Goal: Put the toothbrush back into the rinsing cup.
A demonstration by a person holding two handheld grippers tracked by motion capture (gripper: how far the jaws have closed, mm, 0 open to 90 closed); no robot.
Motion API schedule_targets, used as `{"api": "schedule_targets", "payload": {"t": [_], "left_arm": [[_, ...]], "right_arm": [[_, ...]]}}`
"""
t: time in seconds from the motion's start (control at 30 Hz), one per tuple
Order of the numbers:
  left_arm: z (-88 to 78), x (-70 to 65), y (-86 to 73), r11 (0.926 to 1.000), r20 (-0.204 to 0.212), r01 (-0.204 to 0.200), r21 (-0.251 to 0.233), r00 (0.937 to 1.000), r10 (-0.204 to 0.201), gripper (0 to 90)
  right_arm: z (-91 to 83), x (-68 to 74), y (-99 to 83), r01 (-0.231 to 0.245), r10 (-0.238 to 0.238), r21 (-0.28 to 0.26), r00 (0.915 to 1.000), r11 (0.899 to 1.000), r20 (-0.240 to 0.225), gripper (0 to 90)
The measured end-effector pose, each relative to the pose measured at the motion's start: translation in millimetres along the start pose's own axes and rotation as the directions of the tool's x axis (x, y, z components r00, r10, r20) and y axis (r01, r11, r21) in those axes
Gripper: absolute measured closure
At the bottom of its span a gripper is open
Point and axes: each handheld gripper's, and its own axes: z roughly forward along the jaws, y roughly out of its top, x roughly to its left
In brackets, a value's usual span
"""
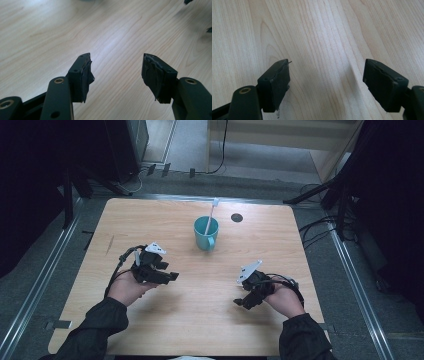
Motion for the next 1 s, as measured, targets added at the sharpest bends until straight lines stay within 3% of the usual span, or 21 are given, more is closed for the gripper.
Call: {"api": "schedule_targets", "payload": {"t": [0.27, 0.7, 1.0], "left_arm": [[-3.6, 7.7, -9.7, 0.9995, -0.003, 0.02, 0.025, 0.9998, -0.02, 39.7], [-10.8, 32.3, -24.2, 0.9927, -0.029, 0.117, 0.031, 0.9928, -0.116, 38.7], [-9.9, 35.4, -25.0, 0.9916, -0.029, 0.124, 0.039, 0.992, -0.123, 37.9]], "right_arm": [[-0.9, 1.5, -2.1, -0.004, 0.004, 0.002, 1.0, 1.0, -0.003, 21.4], [0.0, 1.5, -3.8, 0.001, -0.001, 0.011, 1.0, 1.0, -0.005, 21.4], [0.9, 2.0, -3.8, 0.008, -0.008, 0.015, 0.9999, 1.0, -0.012, 21.4]]}}
